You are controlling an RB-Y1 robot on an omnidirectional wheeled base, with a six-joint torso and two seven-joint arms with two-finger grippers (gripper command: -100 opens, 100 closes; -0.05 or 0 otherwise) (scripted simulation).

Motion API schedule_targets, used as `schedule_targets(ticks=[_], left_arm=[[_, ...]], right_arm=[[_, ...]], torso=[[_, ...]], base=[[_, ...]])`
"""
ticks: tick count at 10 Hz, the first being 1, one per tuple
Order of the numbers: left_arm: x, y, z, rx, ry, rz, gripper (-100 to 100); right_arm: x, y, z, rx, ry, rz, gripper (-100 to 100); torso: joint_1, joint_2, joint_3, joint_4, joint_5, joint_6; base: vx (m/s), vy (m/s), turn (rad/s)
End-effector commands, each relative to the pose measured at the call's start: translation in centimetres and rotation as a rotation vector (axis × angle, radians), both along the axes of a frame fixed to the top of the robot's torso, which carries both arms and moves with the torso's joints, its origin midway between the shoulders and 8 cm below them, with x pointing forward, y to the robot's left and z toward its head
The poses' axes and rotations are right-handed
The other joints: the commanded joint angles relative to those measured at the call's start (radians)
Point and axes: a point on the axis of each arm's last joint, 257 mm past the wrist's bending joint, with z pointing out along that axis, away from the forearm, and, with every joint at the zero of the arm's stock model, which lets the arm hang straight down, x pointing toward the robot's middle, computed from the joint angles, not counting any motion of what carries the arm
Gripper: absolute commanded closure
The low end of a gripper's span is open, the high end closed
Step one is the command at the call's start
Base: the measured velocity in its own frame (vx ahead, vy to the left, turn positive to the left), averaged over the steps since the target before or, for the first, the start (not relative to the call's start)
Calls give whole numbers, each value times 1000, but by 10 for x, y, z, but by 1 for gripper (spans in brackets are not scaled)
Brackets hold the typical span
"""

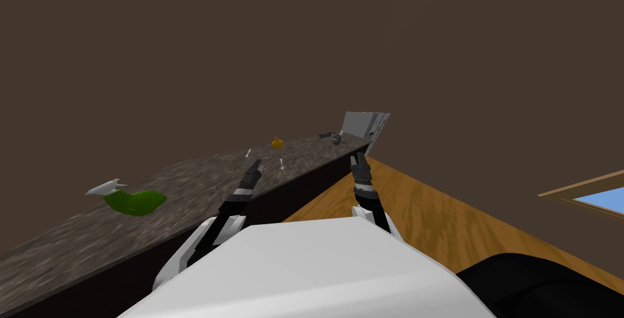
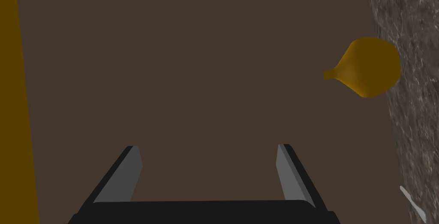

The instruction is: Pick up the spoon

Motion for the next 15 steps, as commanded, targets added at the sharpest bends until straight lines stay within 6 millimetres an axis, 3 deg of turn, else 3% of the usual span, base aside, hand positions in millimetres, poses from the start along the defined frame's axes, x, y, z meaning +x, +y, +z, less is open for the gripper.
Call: schedule_targets(ticks=[1, 2, 5, 6, 7, 8, 10, 11, 12, 13, 14, 15], left_arm=[[8, 19, -27, 36, 88, 24, -100], [8, 20, -29, 35, 94, 27, -100], [13, 64, -76, 91, 261, 87, -100], [13, 67, -77, 103, 271, 87, -100], [13, 84, -93, 128, 332, 110, -100], [13, 84, -93, 128, 332, 110, -100], [7, 120, -122, 175, 450, 158, -100], [8, 120, -121, 179, 453, 158, -100], [3, 139, -134, 207, 512, 184, -100], [3, 139, -134, 207, 512, 184, -100], [-1, 157, -145, 236, 567, 207, -100], [-2, 158, -146, 236, 571, 209, -100]], right_arm=[[0, 0, 0, 0, 0, 0, 0], [0, 0, 0, 0, 0, 0, 0], [0, 0, 0, 0, 0, 0, 0], [0, 0, 0, 0, 0, 0, 0], [0, 0, 0, 0, 0, 0, 0], [0, 0, 0, 0, 0, 0, 0], [0, 0, 0, 0, 0, 0, 0], [0, 0, 0, 0, 0, 0, 0], [0, 0, 0, 0, 0, 0, 0], [0, 0, 0, 0, 0, 0, 0], [0, 0, 0, 0, 0, 0, 0], [0, 0, 0, 0, 0, 0, 0]], torso=[[0, 0, 0, 0, 0, 0], [0, 0, 0, 0, 0, 0], [-3, -2, -1, 0, -1, 0], [-3, -2, -1, 0, -1, 0], [-3, -3, -1, 0, -1, 0], [-4, -3, -2, -1, -1, 0], [-5, -4, -2, -1, -1, 0], [-5, -4, -2, -1, -1, 0], [-5, -4, -2, -1, -1, 0], [-6, -5, -3, -1, -1, 0], [-6, -5, -3, -1, -1, 0], [-6, -6, -3, -1, -1, 1]], base=[[-67, 38, -10], [-39, 19, -9], [-25, 0, -33], [-14, -5, -13], [-4, -13, -30], [-2, -14, -21], [4, -33, -65], [5, -33, -33], [18, -37, -65], [17, -33, -31], [29, -49, -80], [30, -41, -38]])
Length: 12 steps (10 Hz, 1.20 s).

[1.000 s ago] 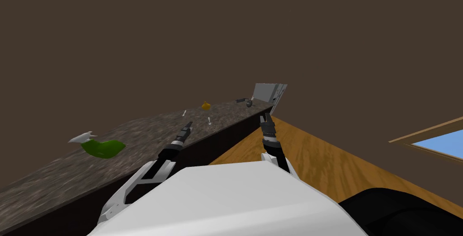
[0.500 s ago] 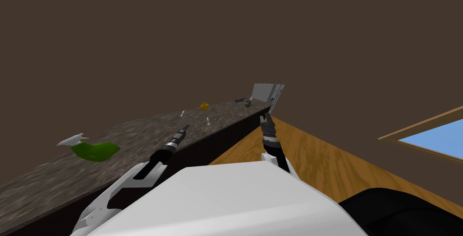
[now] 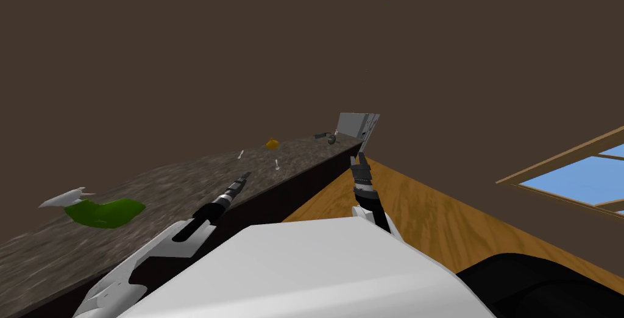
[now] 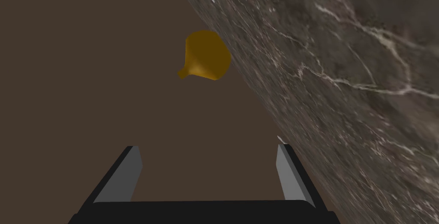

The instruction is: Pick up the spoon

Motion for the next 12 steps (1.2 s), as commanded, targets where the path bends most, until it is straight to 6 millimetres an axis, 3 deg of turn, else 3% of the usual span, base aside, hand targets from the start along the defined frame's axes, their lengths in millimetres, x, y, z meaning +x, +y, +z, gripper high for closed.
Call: schedule_targets(ticks=[1, 2, 4, 6, 7, 9, 10, 12], left_arm=[[-7, 21, -11, 35, 67, 28, -100], [-7, 21, -12, 35, 68, 29, -100], [-22, 53, -31, 78, 171, 78, -100], [-29, 74, -35, 125, 229, 97, -100], [-29, 75, -34, 129, 232, 97, -100], [-46, 106, -46, 182, 332, 138, -100], [-46, 108, -43, 192, 335, 137, -100], [-64, 136, -50, 249, 430, 170, -100]], right_arm=[[0, 0, 0, 0, 0, 0, 0], [0, 0, 0, 0, 0, 0, 0], [0, 0, 0, 0, 0, 0, 0], [0, 0, 0, 0, 0, 0, 0], [0, 0, 0, 0, 0, 0, 0], [0, 0, 0, 0, 0, 0, 0], [0, 0, 0, 0, 0, 0, 0], [0, 0, 0, 0, 0, 0, 0]], torso=[[0, 0, 0, 0, 0, 0], [0, -1, 0, 0, 0, 0], [-1, -1, 0, 0, 0, 0], [-3, -1, -1, 0, -1, 0], [-4, -2, -1, 0, -1, 1], [-2, -2, -1, 0, 0, 0], [-4, -4, -2, -1, -1, 0], [-4, -3, -2, -1, -1, 0]], base=[[39, -49, -71], [28, -42, -47], [52, -76, -117], [57, -88, -70], [53, -68, -47], [78, -87, -130], [85, -75, -51], [87, -111, -138]])
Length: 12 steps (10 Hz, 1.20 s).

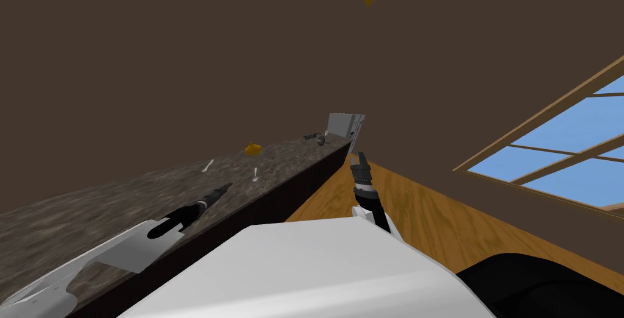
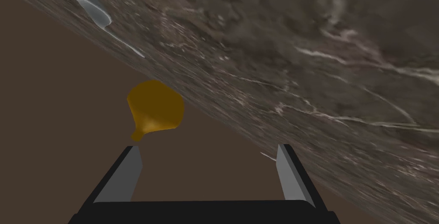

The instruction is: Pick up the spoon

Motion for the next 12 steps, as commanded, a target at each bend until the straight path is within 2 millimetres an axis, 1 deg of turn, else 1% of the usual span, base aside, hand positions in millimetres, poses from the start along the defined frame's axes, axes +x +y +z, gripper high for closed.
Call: schedule_targets(ticks=[1, 2, 3, 5, 7, 10, 11, 12], left_arm=[[-18, 21, -6, 47, 79, 27, -100], [-28, 31, -11, 67, 124, 44, -100], [-27, 32, -8, 73, 125, 41, -100], [-46, 51, -12, 116, 208, 62, -100], [-64, 65, -17, 149, 283, 77, -100], [-88, 76, -25, 178, 373, 91, -100], [-99, 79, -29, 187, 413, 95, -100], [-93, 75, -27, 180, 388, 91, -100]], right_arm=[[0, 0, 0, 0, 0, 0, 0], [0, 0, 0, 0, 0, 0, 0], [0, 0, 0, 0, 0, 0, 0], [0, 0, 0, 0, 0, 0, 0], [0, 0, 0, 0, 0, 0, 0], [0, 0, 0, 0, 0, 0, 0], [0, 0, 0, 0, 0, 0, 0], [0, 0, 0, 0, 0, 0, 0]], torso=[[0, 0, 0, 0, 0, 0], [-1, -1, -1, 0, 0, 0], [-2, 0, 0, 0, 0, 0], [1, 1, 1, 0, 0, 0], [2, -2, -1, -1, 0, 0], [-1, -1, -1, 0, 0, -1], [1, 0, 0, 0, 0, -1], [1, 0, 0, 0, 0, -1]], base=[[126, -127, -167], [109, -142, -159], [101, -110, -44], [103, -88, -127], [139, -101, -136], [124, -112, -107], [108, -77, -122], [50, -33, -18]])
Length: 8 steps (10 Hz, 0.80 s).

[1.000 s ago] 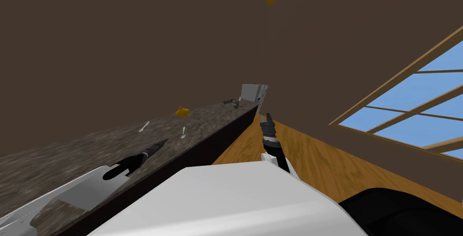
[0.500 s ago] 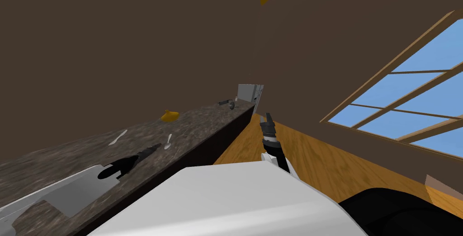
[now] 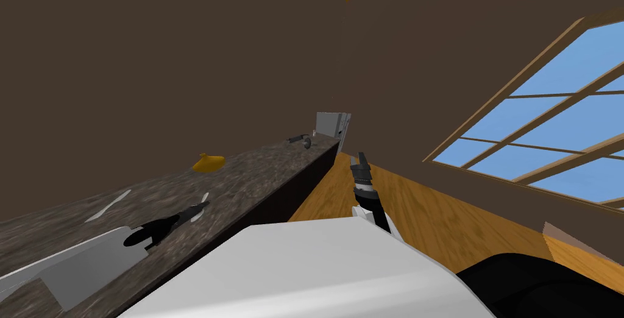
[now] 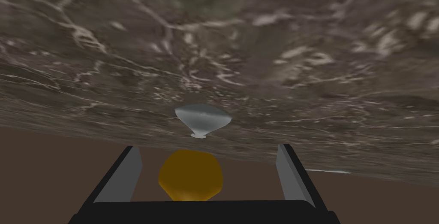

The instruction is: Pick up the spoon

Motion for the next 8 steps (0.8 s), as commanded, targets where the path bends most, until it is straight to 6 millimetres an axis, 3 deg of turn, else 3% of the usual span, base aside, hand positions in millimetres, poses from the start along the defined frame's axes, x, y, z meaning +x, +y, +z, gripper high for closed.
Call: schedule_targets(ticks=[1, 2, 5, 6, 8], left_arm=[[0, 0, 0, 0, 0, 0, 0], [-6, 4, -9, -1, -1, 11, -100], [-9, 5, -14, -3, -1, 17, -100], [-9, 5, -15, -2, -1, 16, 100], [-9, 5, -14, -1, -1, 17, 100]], right_arm=[[0, 0, 0, 0, 0, 0, 0], [0, 0, 0, 0, 0, 0, 0], [0, 0, 0, 0, 0, 0, 0], [0, 0, 0, 0, 0, 0, 0], [0, 0, 0, 0, 0, 0, 0]], torso=[[0, 0, 0, 0, 0, 0], [2, 3, 2, 1, 1, 0], [6, 3, 2, 1, 2, 0], [5, 4, 2, 1, 1, 0], [3, 4, 3, 1, 2, 1]], base=[[10, -7, 4], [30, 28, -65], [26, 33, -49], [0, 0, 0], [0, 2, 5]])
